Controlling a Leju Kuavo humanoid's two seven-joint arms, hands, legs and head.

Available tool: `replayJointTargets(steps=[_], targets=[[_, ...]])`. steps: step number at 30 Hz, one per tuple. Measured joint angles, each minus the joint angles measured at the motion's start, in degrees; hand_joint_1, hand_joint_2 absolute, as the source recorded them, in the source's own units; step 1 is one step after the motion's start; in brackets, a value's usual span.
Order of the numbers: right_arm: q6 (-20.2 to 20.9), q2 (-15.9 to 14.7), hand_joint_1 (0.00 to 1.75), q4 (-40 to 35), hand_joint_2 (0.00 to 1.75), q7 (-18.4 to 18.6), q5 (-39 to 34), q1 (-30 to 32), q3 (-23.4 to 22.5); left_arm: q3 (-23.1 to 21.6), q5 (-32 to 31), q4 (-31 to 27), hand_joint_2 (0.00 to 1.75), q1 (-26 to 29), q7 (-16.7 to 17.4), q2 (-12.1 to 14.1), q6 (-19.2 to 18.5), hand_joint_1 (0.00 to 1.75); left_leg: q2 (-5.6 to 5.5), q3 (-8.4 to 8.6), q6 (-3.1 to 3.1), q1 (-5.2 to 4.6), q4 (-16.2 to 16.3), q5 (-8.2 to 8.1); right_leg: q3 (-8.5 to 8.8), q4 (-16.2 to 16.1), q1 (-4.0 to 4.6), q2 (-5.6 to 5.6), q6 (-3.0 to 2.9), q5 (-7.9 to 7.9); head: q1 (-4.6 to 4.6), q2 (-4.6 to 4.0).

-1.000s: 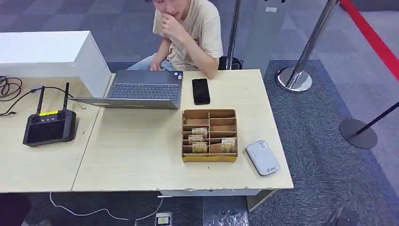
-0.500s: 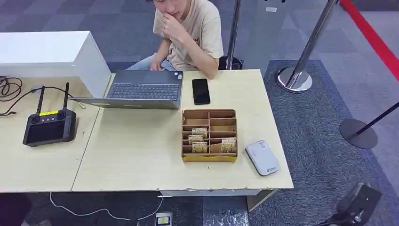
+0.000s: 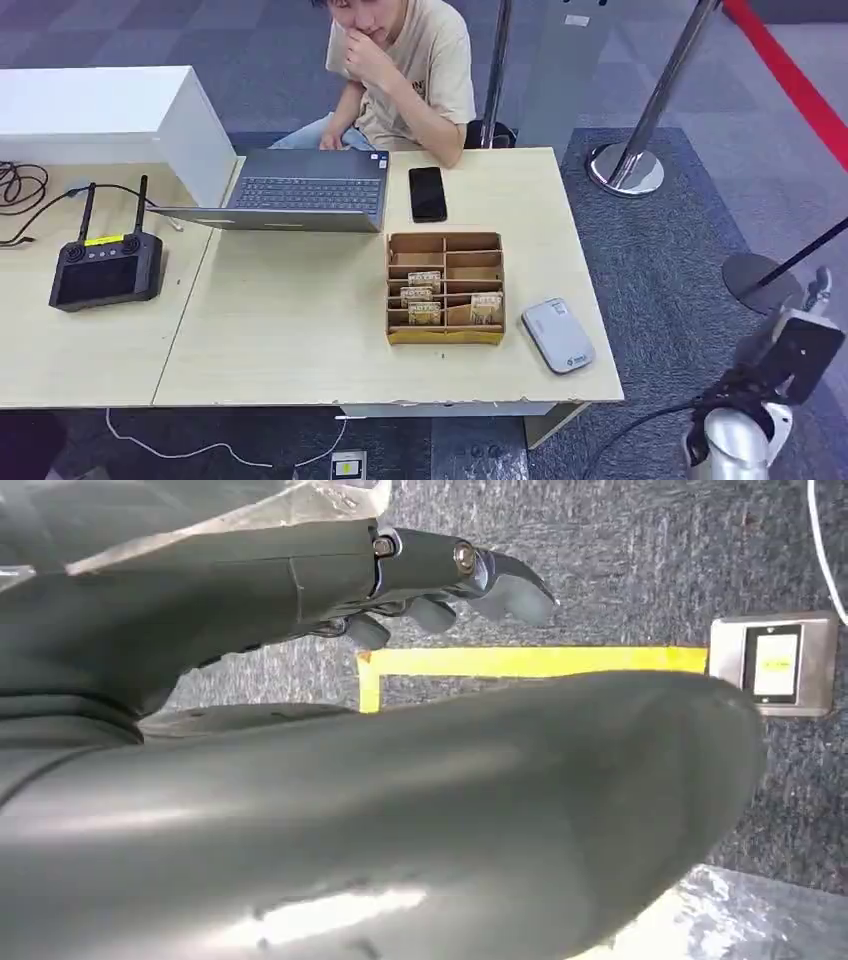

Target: Pass the card to the sensor for recognition and then transmit it.

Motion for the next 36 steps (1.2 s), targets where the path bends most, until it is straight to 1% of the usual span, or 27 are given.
replayJointTargets(steps=[2,7,9,11,16,17,22,27,30,36], targets=[[0.0,-0.7,0.0,-2.4,0.0,1.2,1.4,-1.0,1.7,-0.6,-0.1,0.1,0.0,-0.1,-0.1,0.1,0.0,0.0,0.0,0.0,0.0,0.0,0.0,0.0,0.0,0.0,0.0,0.0,0.0,0.0,-0.02,0.0],[1.3,-2.8,0.0,-8.8,0.0,3.8,3.7,-4.7,8.6,-1.6,-0.3,0.2,0.0,-0.3,-0.2,0.4,0.0,0.0,0.01,0.0,0.0,0.0,0.0,0.0,-0.01,0.0,0.0,-0.01,0.0,0.0,-0.02,0.0],[1.9,-3.5,0.0,-9.9,0.0,4.7,4.5,-6.3,10.9,-1.9,-0.5,0.2,0.0,-0.3,-0.3,0.5,0.0,0.0,-0.02,0.0,0.0,0.0,0.0,0.0,0.01,0.0,0.01,-0.02,0.0,0.0,0.0,0.0],[3.4,-4.4,0.0,-11.0,0.0,6.5,5.7,-8.0,13.6,-2.3,-0.8,0.3,0.0,-0.3,-0.5,0.5,0.0,0.0,-0.05,-0.06,0.0,0.0,0.0,0.01,-0.02,0.0,0.0,-0.06,0.0,0.0,0.0,0.0],[6.0,-6.2,0.0,-12.4,0.0,8.9,6.9,-12.9,20.7,-3.1,-1.3,0.3,0.0,-0.4,-1.0,0.9,0.0,0.0,-0.08,-0.06,-0.01,0.0,0.0,0.01,-0.03,0.0,0.0,-0.09,0.0,0.0,-0.02,0.0],[6.8,-6.7,0.0,-12.4,1.75,9.5,7.3,-14.0,22.6,-3.5,-1.4,0.4,0.0,-0.5,-1.0,0.9,-0.1,0.0,-0.07,-0.06,-0.01,0.0,0.0,0.01,-0.03,0.0,0.0,-0.09,0.0,0.0,-0.02,0.0],[9.6,-8.5,0.0,-12.0,1.75,12.3,9.1,-18.6,30.0,-4.5,-2.3,0.5,0.0,-0.6,-1.4,1.1,-0.2,0.0,-0.09,-0.08,-0.01,0.01,0.0,0.01,-0.05,0.0,0.0,-0.11,0.0,-0.01,0.0,0.0],[12.3,-10.4,0.0,-9.5,1.75,15.7,11.9,-22.7,36.7,-5.6,-3.2,0.6,0.0,-1.0,-1.9,1.4,-0.5,0.0,-0.09,-0.07,-0.01,0.02,0.0,0.01,-0.08,0.0,0.0,-0.11,-0.01,-0.01,-0.02,0.0],[13.2,-10.9,0.0,-8.6,1.75,17.4,14.0,-23.3,38.5,-5.9,-3.5,0.6,0.0,-0.9,-2.0,1.4,-0.5,0.0,-0.12,-0.17,-0.01,0.01,0.0,0.01,-0.11,0.0,0.0,-0.15,0.0,-0.01,-0.02,0.0],[14.7,-12.3,0.0,-3.6,1.75,20.4,19.2,-25.7,44.5,-6.9,-4.5,0.7,0.0,-1.2,-1.9,1.6,-0.7,0.0,-0.11,-0.17,-0.01,0.02,0.0,0.01,-0.14,0.0,0.0,-0.15,0.0,0.0,-0.04,0.0]])
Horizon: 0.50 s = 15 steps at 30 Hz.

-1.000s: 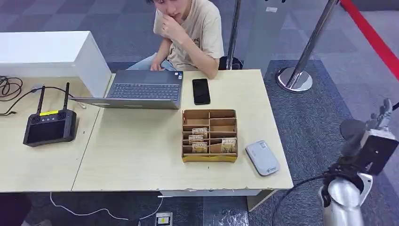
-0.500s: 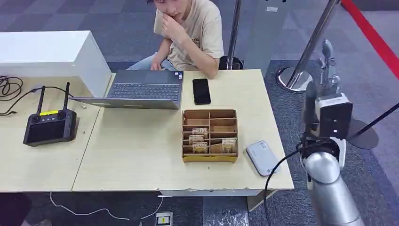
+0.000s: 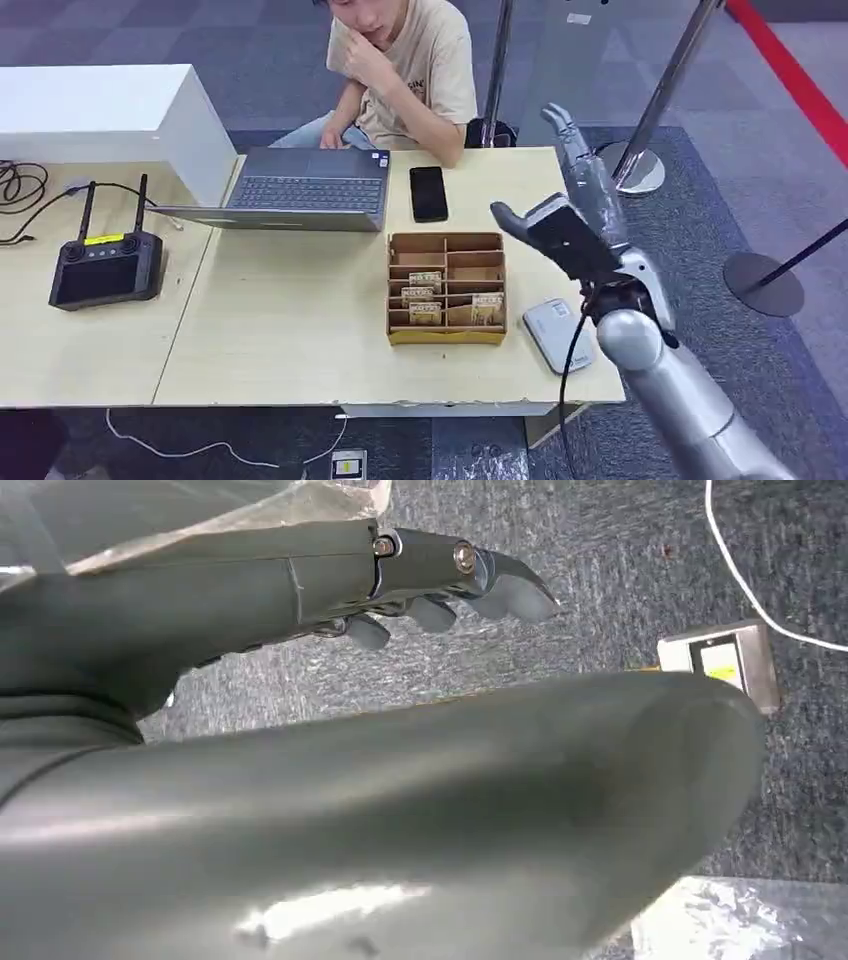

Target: Pass the card to the sensor for recognition and then transmit it.

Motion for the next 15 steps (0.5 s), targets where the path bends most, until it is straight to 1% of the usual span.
replayJointTargets(steps=[5,8,12,15], targets=[[1.0,-0.6,0.0,3.6,1.75,2.6,6.3,-0.7,3.5,-0.8,-0.8,0.1,0.0,-0.1,0.3,0.1,-0.2,0.0,0.0,-0.02,0.0,0.0,0.0,0.0,-0.02,0.0,0.0,0.0,0.0,0.0,0.04,0.0],[1.0,-0.7,0.0,5.2,1.75,3.1,8.4,-0.8,5.0,-1.1,-0.9,0.1,0.0,-0.1,0.4,0.2,-0.2,0.0,-0.01,-0.02,0.0,0.0,0.0,0.0,-0.04,0.0,0.0,-0.01,0.0,0.0,0.02,0.0],[1.4,-0.7,0.0,7.2,1.75,5.1,13.8,-0.8,7.0,-1.2,-0.9,0.1,0.0,-0.1,0.5,0.2,-0.2,0.0,0.0,-0.02,0.0,0.0,0.0,0.0,-0.04,0.0,0.0,-0.01,0.0,-0.01,0.02,0.0],[1.7,-0.7,0.0,8.2,1.75,6.0,16.4,-0.8,8.3,-1.2,-1.1,0.1,0.0,-0.1,0.7,0.2,-0.2,0.0,0.0,-0.02,0.0,0.01,0.0,0.0,-0.04,0.0,0.01,-0.01,0.0,-0.01,0.02,0.0]])
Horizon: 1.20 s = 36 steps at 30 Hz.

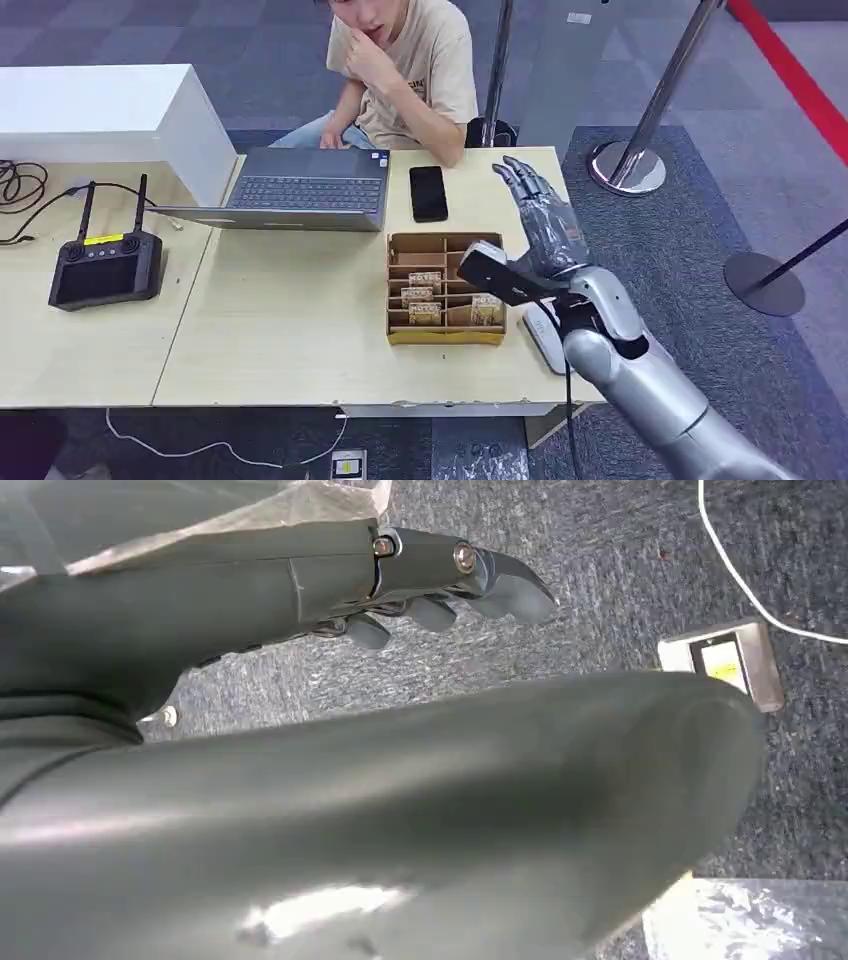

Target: Pass the card to the sensor for recognition and then transmit it.

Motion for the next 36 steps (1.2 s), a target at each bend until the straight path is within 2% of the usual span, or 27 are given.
replayJointTargets(steps=[5,19,28,36], targets=[[0.4,0.0,0.0,1.3,1.75,0.9,1.8,0.0,1.9,0.0,0.0,0.0,0.0,0.0,0.3,0.0,0.0,0.0,0.0,-0.01,0.0,0.0,0.0,0.0,0.0,0.0,0.0,0.0,0.0,0.0,0.02,0.0],[0.0,1.5,0.0,4.2,1.75,0.5,1.6,-1.5,4.8,0.0,0.2,0.0,0.0,0.0,0.4,0.0,-0.3,0.0,0.01,0.0,0.0,0.0,0.0,0.0,0.0,0.0,0.0,0.0,0.0,0.0,0.0,0.0],[3.2,2.8,0.0,5.1,1.75,1.9,3.4,-4.0,6.6,0.0,-0.5,0.0,0.0,0.0,0.3,0.0,-0.4,0.0,0.01,0.0,-0.01,0.01,0.0,0.01,0.0,0.0,0.0,0.0,0.0,0.0,0.0,0.0],[3.3,4.2,0.0,6.9,1.75,2.5,4.3,-4.7,8.3,0.0,-0.7,0.0,0.0,0.0,0.3,0.0,-0.4,0.0,0.01,0.0,-0.01,0.01,0.0,0.01,0.0,0.0,0.0,0.0,0.0,0.0,0.0,0.0]])
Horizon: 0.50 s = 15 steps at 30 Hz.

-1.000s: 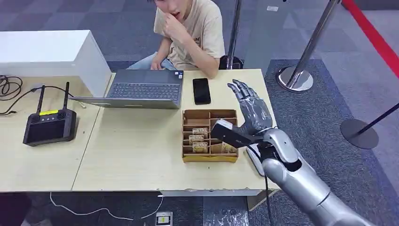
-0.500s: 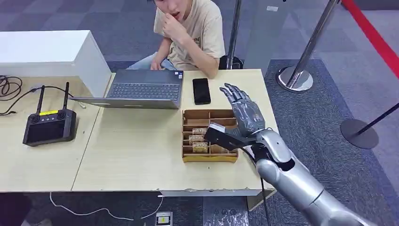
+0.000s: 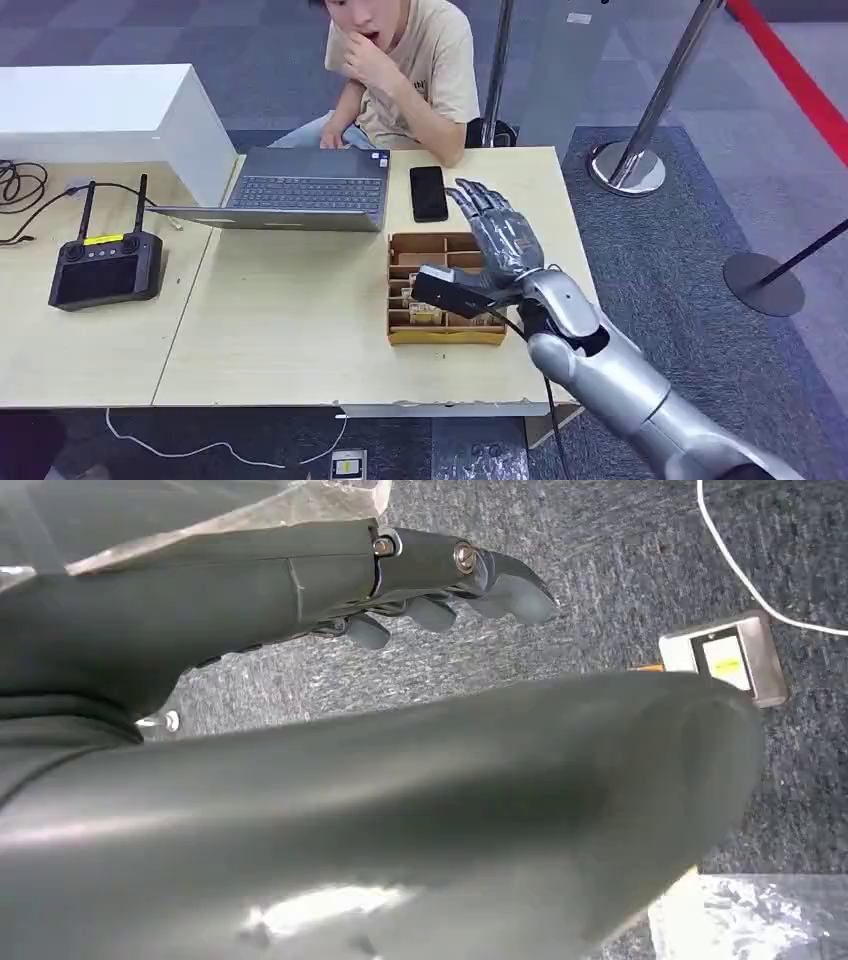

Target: Pass the card to the sensor for recognition and then transmit it.

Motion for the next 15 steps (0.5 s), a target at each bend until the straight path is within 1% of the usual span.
replayJointTargets(steps=[15], targets=[[-0.2,1.8,0.0,4.1,1.75,0.1,0.2,-0.6,2.3,0.0,-0.3,0.0,0.0,0.0,0.1,-0.1,-0.1,0.0,0.0,0.01,0.0,0.0,0.0,0.0,0.0,0.0,0.0,0.0,0.0,0.0,0.0,0.0]])
